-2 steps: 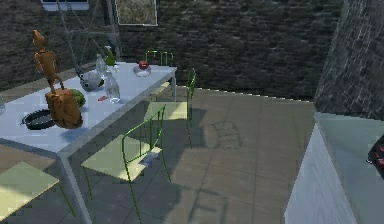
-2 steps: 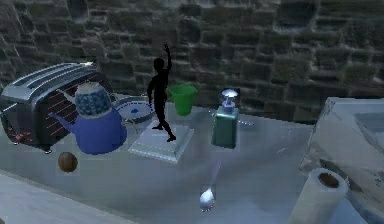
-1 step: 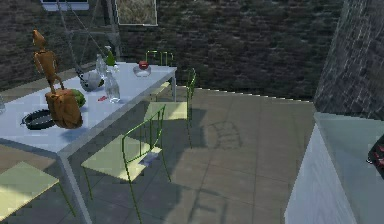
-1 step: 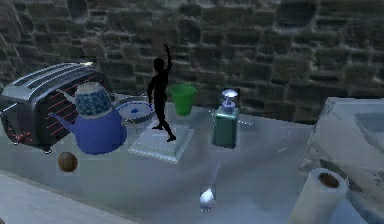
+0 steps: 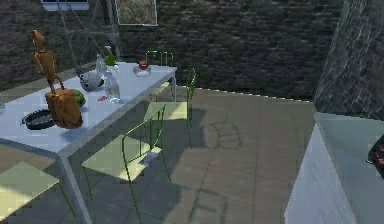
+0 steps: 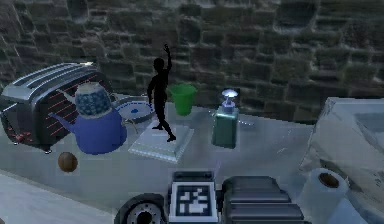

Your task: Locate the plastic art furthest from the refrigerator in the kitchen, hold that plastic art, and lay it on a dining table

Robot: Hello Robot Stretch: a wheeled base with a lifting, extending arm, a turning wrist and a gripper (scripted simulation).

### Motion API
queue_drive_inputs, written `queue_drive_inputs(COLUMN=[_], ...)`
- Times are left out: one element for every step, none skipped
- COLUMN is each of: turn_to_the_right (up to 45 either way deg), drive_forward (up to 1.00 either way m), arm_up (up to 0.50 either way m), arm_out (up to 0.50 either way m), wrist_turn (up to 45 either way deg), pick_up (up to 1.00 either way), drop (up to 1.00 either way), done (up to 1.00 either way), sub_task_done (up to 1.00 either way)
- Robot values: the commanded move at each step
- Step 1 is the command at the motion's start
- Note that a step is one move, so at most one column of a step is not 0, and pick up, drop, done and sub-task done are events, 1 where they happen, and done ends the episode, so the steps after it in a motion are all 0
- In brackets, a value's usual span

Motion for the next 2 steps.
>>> queue_drive_inputs(turn_to_the_right=[0.0,0.0], drive_forward=[0.0,0.0], arm_up=[0.0,0.0], arm_out=[0.2,0.0], wrist_turn=[0.0,45.0], pick_up=[0.0,0.0], drop=[0.0,0.0], done=[0.0,0.0], sub_task_done=[0.0,0.0])
